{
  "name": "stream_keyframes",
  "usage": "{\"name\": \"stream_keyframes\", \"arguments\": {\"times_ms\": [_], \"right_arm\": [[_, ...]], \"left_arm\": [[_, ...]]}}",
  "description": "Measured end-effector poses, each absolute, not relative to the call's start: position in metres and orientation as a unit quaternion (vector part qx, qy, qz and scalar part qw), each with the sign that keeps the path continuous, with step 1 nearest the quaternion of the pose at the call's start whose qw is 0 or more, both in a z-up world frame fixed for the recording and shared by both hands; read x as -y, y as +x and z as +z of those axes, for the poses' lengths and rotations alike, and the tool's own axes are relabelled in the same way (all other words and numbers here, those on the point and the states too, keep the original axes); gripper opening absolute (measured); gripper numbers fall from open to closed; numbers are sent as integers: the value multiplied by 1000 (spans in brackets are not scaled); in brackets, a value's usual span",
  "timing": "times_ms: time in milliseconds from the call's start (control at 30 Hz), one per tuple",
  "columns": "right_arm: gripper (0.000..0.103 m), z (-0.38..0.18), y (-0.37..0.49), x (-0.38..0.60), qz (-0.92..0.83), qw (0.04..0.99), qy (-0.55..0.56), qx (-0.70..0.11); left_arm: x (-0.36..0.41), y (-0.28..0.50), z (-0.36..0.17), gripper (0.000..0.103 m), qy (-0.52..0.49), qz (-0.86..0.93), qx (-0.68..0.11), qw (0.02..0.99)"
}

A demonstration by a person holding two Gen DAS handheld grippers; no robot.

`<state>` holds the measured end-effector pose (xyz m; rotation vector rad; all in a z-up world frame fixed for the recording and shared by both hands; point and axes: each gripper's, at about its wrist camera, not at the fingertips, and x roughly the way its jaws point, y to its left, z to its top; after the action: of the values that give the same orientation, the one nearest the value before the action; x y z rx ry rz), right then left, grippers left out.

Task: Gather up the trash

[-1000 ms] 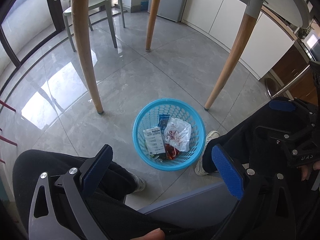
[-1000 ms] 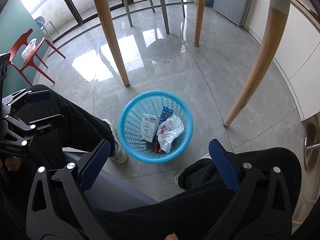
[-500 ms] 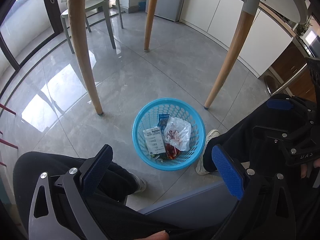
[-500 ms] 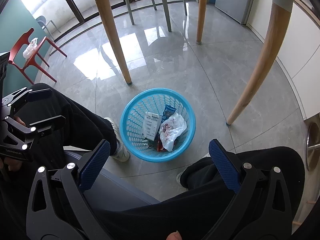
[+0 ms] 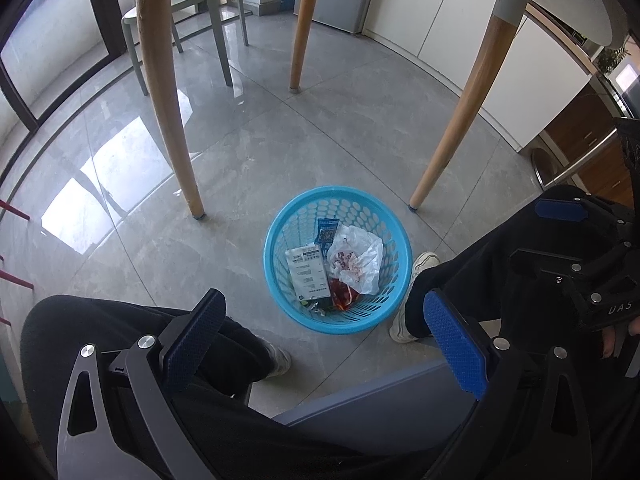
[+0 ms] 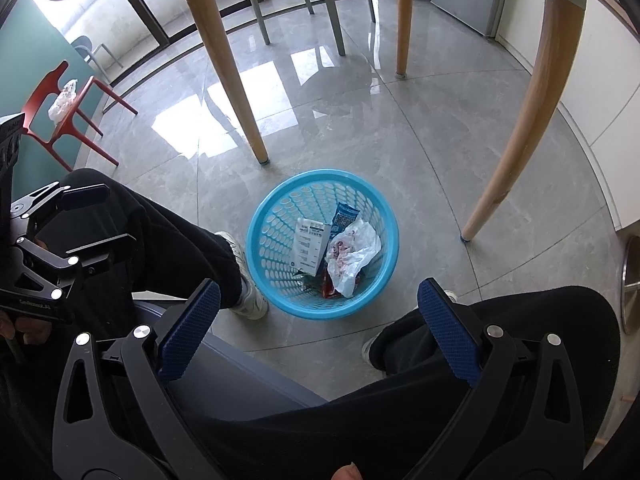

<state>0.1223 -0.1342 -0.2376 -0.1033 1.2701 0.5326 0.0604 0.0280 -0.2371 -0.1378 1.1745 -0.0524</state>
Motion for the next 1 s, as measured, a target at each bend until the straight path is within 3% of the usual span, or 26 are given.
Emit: {"name": "stream_keyframes", "arguments": {"times_ms": [1000], "right_arm": [[95, -245, 123, 134, 248, 763, -39, -596]], "left_arm": [[-24, 61, -240, 97, -58, -27, -559, 826]]}}
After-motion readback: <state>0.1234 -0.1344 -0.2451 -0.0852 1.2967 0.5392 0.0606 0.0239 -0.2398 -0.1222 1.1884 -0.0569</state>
